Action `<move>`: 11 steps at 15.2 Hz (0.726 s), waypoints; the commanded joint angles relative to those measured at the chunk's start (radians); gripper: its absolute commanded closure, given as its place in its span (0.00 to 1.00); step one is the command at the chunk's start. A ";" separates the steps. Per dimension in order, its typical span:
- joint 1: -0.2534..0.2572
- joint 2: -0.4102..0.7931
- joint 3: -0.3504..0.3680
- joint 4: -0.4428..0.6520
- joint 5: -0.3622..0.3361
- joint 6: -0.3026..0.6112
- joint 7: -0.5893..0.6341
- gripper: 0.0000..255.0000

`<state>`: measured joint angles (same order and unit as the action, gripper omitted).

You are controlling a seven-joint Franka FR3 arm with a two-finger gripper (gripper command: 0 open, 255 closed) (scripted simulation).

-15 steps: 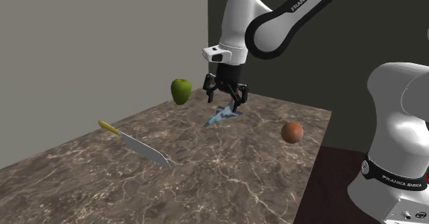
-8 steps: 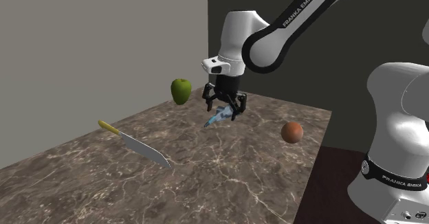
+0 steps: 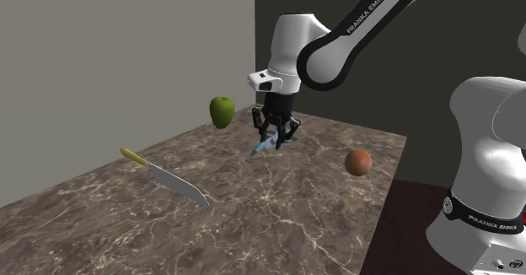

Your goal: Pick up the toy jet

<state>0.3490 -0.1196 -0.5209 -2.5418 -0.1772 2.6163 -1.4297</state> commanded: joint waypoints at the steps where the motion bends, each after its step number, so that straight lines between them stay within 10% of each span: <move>1: 0.000 0.000 0.000 0.000 0.000 0.000 0.000 1.00; 11: -0.013 -0.102 0.022 0.046 -0.045 -0.142 0.029 1.00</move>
<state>0.3372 -0.2091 -0.5024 -2.5032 -0.2176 2.4936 -1.4041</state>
